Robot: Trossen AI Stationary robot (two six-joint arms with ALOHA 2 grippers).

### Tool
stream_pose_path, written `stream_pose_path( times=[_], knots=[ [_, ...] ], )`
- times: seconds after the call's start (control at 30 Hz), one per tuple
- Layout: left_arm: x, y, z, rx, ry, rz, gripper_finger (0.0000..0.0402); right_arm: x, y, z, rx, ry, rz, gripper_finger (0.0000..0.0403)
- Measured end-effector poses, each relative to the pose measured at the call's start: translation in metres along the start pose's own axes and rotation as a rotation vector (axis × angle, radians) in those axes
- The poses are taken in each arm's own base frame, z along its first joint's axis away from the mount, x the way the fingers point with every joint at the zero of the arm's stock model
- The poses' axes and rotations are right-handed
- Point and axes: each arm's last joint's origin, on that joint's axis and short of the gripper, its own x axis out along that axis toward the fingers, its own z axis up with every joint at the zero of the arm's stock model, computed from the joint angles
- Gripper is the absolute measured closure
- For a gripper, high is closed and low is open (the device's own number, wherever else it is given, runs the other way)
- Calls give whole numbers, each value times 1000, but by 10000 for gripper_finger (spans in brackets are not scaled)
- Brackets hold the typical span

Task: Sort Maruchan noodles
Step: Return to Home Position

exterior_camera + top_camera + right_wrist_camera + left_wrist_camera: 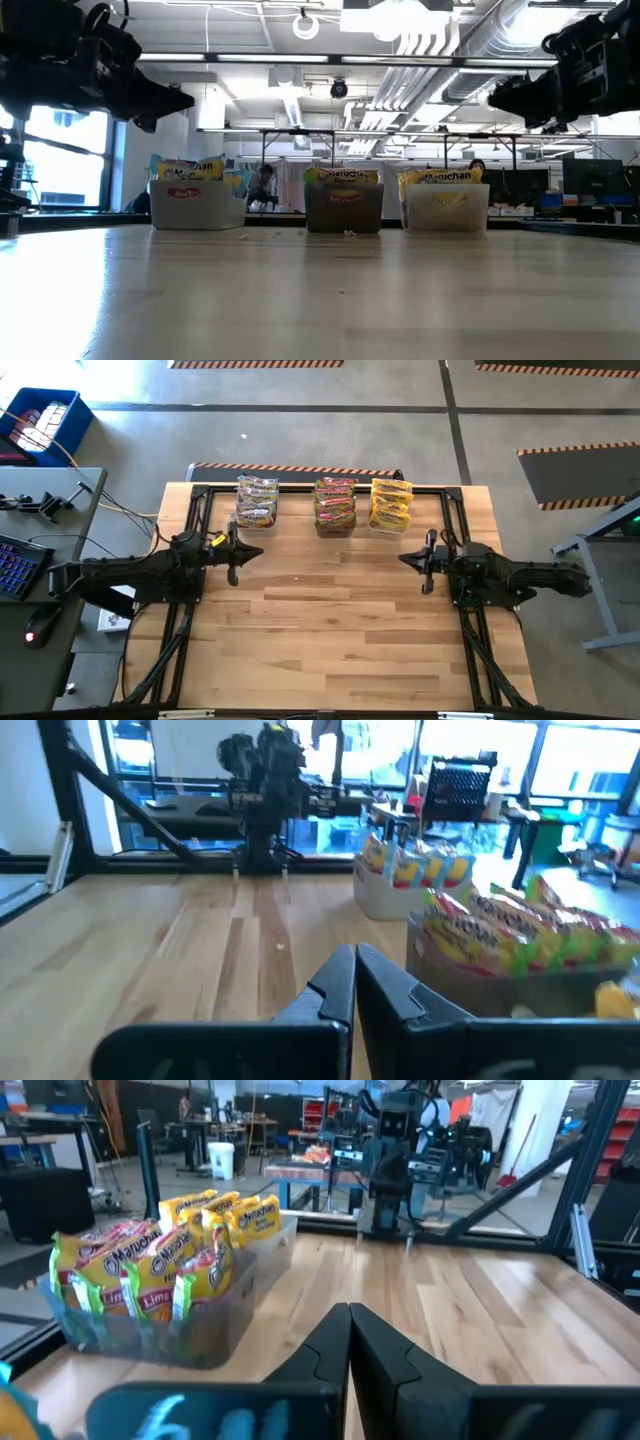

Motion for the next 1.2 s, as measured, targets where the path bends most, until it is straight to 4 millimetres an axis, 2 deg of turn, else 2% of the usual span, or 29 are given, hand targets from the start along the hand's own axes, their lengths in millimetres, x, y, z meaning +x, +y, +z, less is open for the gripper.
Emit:
stream_pose_path(
  times=[0.2, 0.3, 0.57, 0.83, 1.0, 1.2],
  knots=[
    [-8, -1, -2, -8, 35, 1, 401, -8, 0, -1, 37, -8, 6, 403],
    [-12, -2, 3, -13, -16, 3, 401, -8, 0, -1, 29, -12, 5, 403],
    [-22, -2, 9, 30, -88, 63, 401, -5, -4, -5, 27, 43, -36, 403],
    [-32, -5, 9, 29, -118, 44, 401, 0, -5, -13, 93, 132, -46, 403],
    [-32, -6, 5, 32, -74, 7, 401, 3, -5, -18, 81, 186, -44, 403],
    [-32, -2, 3, 0, -50, 133, 401, 5, -4, -22, 47, 235, -38, 402]
  ],
)
